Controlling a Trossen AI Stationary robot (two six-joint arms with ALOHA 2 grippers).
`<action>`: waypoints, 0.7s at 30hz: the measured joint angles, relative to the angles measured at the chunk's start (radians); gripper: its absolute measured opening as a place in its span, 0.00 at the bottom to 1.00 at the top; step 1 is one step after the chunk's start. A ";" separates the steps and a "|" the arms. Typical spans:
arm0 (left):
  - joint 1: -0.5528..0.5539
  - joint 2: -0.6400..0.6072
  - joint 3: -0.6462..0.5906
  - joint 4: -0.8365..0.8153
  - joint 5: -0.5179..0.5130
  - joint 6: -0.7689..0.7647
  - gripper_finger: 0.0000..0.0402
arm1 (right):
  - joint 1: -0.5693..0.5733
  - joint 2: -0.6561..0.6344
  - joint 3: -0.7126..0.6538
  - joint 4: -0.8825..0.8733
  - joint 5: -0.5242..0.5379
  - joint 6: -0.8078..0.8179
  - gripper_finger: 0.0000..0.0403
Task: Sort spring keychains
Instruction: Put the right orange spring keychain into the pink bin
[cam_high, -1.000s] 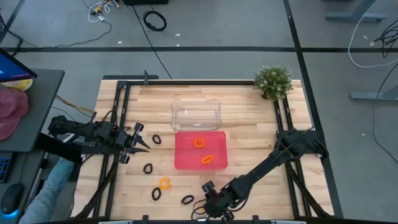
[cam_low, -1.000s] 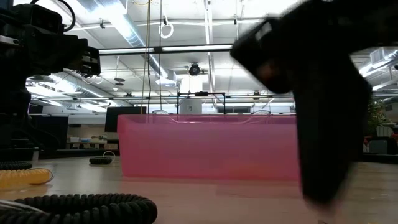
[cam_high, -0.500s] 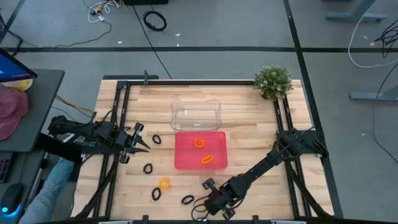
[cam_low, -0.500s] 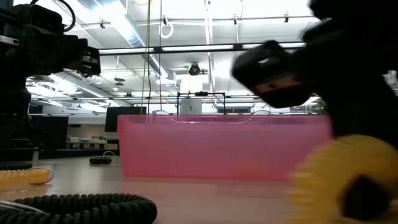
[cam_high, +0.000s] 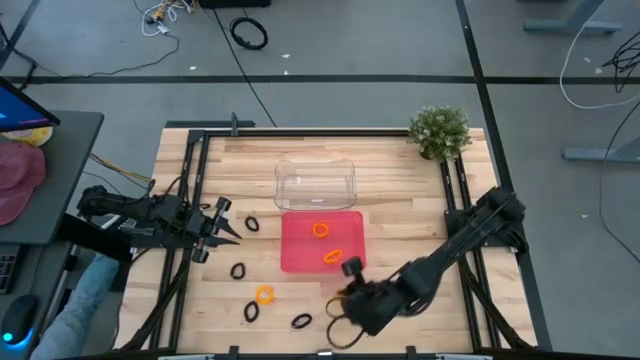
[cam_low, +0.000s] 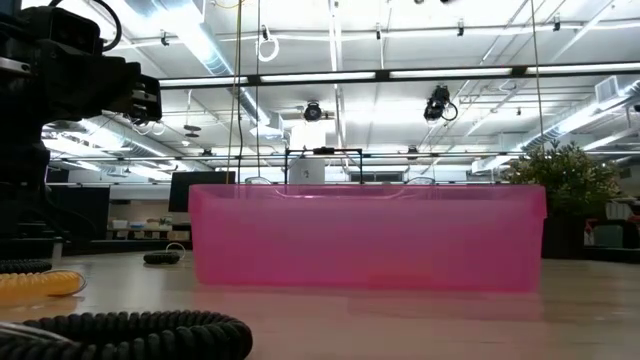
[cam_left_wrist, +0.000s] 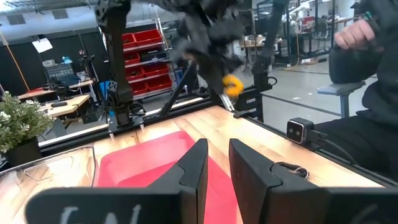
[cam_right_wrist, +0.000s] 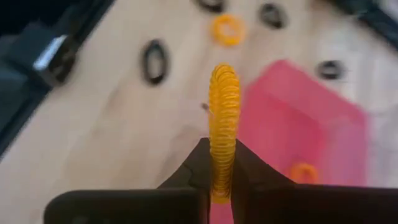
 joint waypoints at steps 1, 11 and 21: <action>0.000 0.000 0.000 0.002 0.000 0.000 0.17 | -0.003 -0.028 -0.011 -0.005 0.027 0.003 0.05; 0.000 0.000 0.000 0.000 0.000 0.000 0.17 | -0.099 -0.446 -0.464 0.673 0.243 -0.019 0.06; 0.000 0.000 0.000 0.000 0.000 0.000 0.17 | -0.263 -0.544 -0.948 1.466 -0.073 0.071 0.05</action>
